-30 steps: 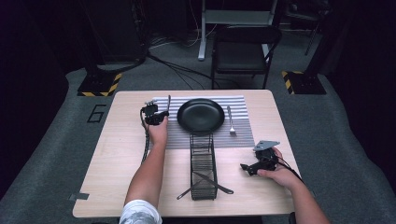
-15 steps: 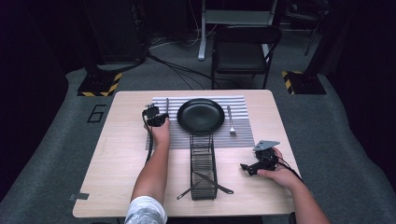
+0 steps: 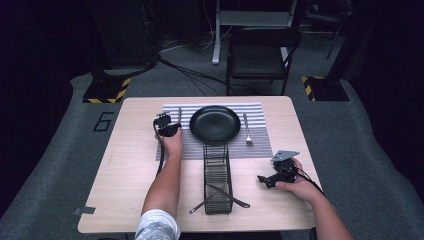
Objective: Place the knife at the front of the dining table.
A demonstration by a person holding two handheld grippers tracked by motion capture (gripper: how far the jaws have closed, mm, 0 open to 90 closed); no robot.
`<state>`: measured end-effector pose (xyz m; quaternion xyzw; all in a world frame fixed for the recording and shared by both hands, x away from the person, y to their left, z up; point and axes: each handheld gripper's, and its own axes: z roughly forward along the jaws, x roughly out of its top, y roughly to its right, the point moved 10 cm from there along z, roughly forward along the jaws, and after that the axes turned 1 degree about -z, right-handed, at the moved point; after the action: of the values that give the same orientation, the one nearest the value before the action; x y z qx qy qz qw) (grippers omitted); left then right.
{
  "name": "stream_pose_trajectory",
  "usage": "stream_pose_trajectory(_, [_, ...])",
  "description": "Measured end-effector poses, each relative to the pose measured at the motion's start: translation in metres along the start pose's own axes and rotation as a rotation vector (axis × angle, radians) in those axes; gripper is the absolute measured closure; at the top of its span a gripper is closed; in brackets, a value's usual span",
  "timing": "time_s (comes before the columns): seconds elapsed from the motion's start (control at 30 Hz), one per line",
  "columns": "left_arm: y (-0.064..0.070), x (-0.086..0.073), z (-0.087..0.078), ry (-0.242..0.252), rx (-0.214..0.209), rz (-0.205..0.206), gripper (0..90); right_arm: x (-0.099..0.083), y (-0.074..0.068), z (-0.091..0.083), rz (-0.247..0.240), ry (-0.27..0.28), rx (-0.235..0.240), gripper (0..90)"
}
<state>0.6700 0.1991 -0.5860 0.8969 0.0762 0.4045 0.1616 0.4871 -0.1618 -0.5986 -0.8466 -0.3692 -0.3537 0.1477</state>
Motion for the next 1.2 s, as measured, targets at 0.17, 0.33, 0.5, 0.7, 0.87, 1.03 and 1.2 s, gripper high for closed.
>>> stream_pose_trajectory(0.17, [-0.003, 0.000, -0.002, -0.001, 0.006, 0.002, 81.3, 0.000, 0.000, 0.000, 0.000, -0.001, 0.000, 0.0])
stream_pose_trajectory(0.33, [-0.009, 0.003, -0.007, -0.010, -0.013, -0.006, 75.0, 0.000, 0.000, 0.000, 0.000, 0.000, 0.000, 0.0])
stream_pose_trajectory(0.5, [-0.009, 0.005, -0.014, -0.008, -0.024, 0.030, 71.4, 0.000, 0.000, 0.000, 0.000, 0.000, 0.000, 0.0])
stream_pose_trajectory(0.7, [-0.001, 0.014, -0.030, 0.004, -0.061, 0.056, 60.7, 0.000, 0.000, 0.000, 0.000, 0.000, 0.000, 0.0])
stream_pose_trajectory(0.87, [0.017, 0.021, -0.048, 0.026, -0.108, 0.119, 55.6, 0.000, 0.000, 0.000, 0.000, 0.000, 0.000, 0.0])
stream_pose_trajectory(1.03, [0.035, 0.025, -0.067, 0.029, -0.156, 0.195, 53.5, 0.000, 0.000, 0.000, 0.000, 0.000, 0.000, 0.0])
stream_pose_trajectory(1.2, [0.050, 0.032, -0.086, 0.037, -0.207, 0.238, 51.6, 0.000, 0.000, 0.000, 0.000, 0.000, 0.000, 0.0])
